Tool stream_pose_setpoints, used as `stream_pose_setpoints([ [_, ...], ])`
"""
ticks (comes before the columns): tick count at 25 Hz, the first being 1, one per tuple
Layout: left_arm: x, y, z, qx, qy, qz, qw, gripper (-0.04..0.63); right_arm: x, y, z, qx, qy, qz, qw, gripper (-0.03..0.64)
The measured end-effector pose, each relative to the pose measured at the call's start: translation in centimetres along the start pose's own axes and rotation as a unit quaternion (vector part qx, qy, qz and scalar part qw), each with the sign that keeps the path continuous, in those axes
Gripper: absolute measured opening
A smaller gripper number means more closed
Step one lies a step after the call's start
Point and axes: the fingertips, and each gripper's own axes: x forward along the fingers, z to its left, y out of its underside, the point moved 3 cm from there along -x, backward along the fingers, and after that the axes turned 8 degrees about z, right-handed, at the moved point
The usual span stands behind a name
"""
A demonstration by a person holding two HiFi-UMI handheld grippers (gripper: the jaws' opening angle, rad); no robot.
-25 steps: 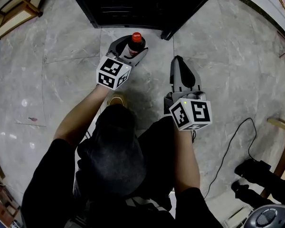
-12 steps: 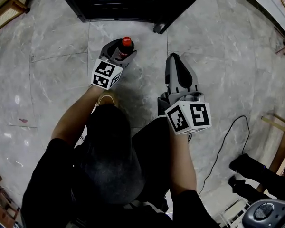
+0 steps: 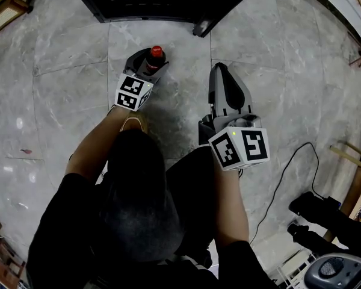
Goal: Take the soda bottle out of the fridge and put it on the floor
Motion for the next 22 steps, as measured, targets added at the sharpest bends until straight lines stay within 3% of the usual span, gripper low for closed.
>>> stream_pose_setpoints([
  [22, -0.8, 1.3, -1.1, 0.004, 0.000, 0.014, 0.9999, 0.304, -0.2, 0.1, 0.5, 0.002, -0.009, 0.003, 1.000, 0.023],
])
